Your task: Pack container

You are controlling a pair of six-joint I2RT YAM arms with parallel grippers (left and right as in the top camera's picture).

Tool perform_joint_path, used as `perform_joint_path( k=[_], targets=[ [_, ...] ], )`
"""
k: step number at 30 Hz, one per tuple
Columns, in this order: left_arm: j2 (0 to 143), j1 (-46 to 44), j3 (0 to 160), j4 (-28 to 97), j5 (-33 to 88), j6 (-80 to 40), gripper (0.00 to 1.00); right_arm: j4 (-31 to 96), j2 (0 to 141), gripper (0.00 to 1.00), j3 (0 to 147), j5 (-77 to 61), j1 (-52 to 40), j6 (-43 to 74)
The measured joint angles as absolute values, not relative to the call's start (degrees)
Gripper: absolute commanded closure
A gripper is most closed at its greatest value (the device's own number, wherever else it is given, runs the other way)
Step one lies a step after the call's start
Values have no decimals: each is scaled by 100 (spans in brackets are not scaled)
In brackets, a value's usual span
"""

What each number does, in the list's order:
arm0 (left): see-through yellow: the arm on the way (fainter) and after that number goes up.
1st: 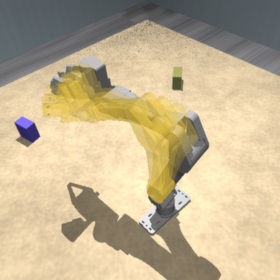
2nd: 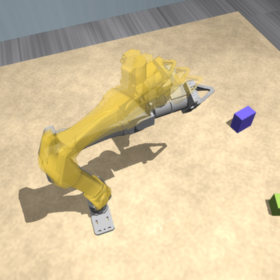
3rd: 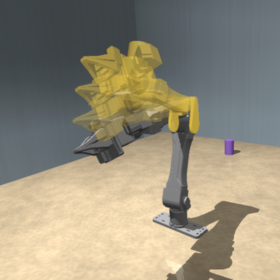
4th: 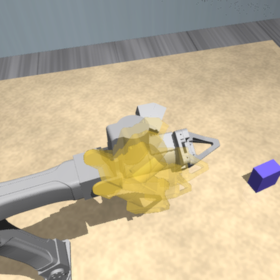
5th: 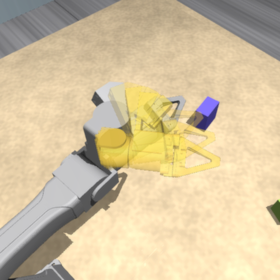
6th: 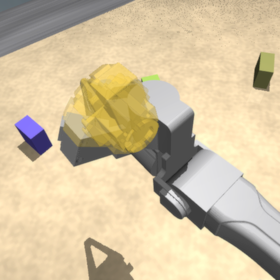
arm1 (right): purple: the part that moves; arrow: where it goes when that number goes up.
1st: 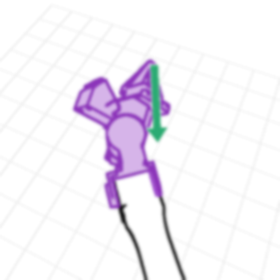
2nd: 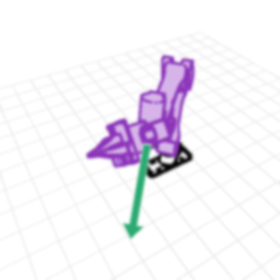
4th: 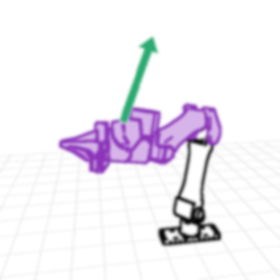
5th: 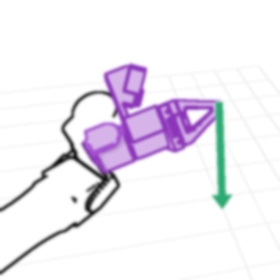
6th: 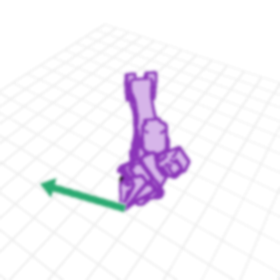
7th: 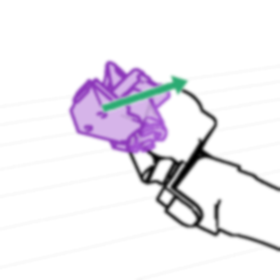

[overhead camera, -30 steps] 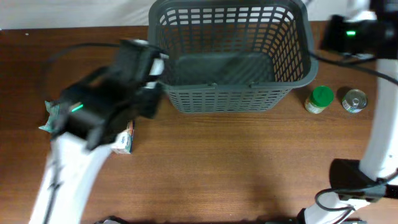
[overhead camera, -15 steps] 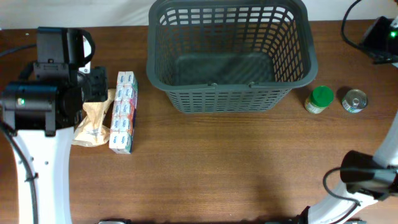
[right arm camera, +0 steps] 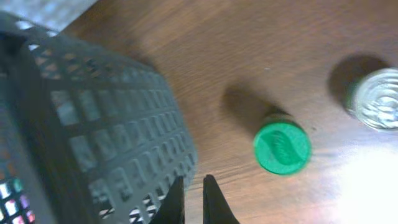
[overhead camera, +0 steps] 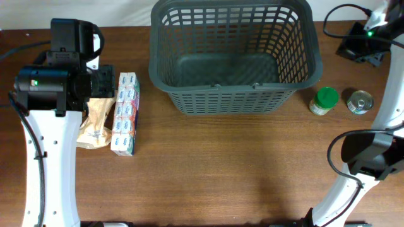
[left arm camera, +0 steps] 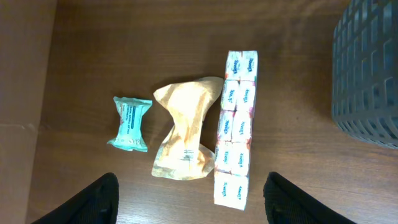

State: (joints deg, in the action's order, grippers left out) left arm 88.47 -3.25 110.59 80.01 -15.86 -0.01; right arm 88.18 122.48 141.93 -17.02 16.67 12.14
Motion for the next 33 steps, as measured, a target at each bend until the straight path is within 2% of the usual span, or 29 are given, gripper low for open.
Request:
perform_joint_path(
  k=[33],
  targets=[
    [8851,-325,11059,7996,-1586,-1,33,8289,12254,96,14193,-2027,757,1004]
  ],
)
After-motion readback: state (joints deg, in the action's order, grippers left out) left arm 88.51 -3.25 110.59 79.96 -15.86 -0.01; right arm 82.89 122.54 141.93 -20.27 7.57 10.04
